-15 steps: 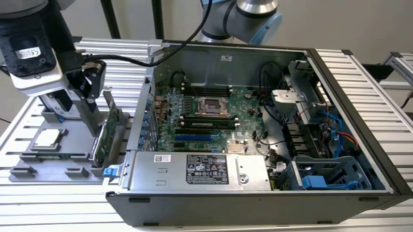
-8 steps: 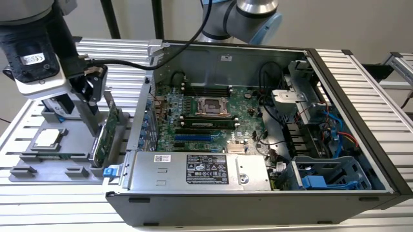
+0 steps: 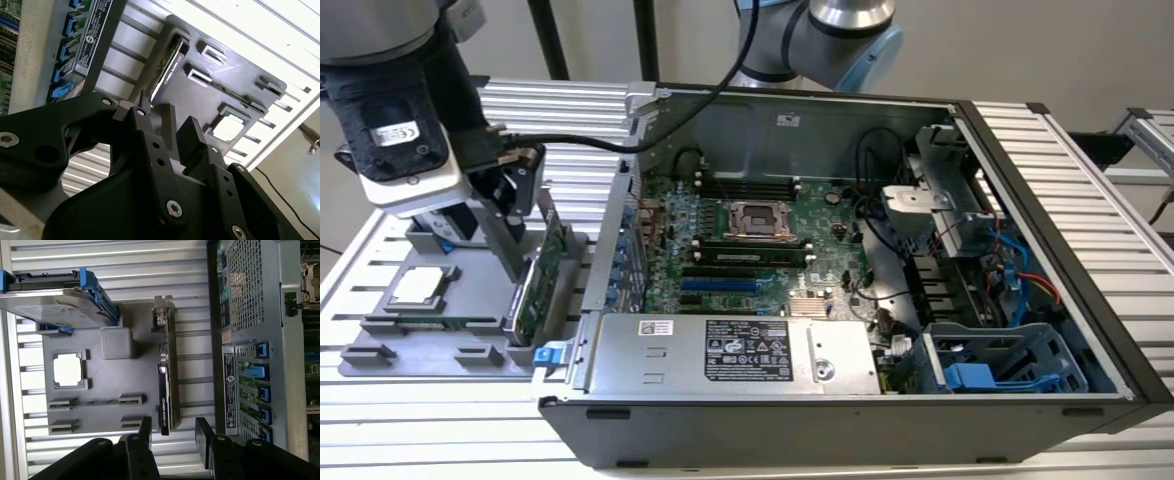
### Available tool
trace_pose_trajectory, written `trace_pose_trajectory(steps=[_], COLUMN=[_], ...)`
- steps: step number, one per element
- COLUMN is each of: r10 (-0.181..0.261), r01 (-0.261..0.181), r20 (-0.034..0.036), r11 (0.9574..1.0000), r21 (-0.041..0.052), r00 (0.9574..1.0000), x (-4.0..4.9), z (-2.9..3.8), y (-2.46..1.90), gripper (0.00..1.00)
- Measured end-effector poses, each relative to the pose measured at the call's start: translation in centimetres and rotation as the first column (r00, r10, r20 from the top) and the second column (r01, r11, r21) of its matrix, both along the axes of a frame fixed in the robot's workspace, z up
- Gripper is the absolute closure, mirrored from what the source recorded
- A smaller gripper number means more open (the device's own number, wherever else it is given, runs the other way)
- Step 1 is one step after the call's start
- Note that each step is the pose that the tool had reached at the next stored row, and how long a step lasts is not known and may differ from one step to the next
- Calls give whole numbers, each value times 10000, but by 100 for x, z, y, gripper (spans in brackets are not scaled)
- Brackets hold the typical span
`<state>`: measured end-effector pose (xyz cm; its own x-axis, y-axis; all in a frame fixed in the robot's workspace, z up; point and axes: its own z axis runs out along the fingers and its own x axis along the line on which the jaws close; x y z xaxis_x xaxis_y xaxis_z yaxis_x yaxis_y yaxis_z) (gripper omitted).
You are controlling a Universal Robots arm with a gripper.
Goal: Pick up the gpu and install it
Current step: 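Pick up the gpu and move the gpu toward the slot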
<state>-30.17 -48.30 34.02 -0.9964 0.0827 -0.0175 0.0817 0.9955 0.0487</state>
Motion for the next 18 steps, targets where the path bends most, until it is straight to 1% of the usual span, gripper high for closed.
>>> trace_pose_trajectory(steps=[7,12,18], r10=[-2,-2,-3], r01=[2,2,3], r20=[-1,-4,-5], r11=[10000,10000,10000], r21=[-2,-12,-14], r00=[10000,10000,10000], x=[1,7,17], z=[-64,-117,-180], y=[15,44,60], gripper=[0,0,0])
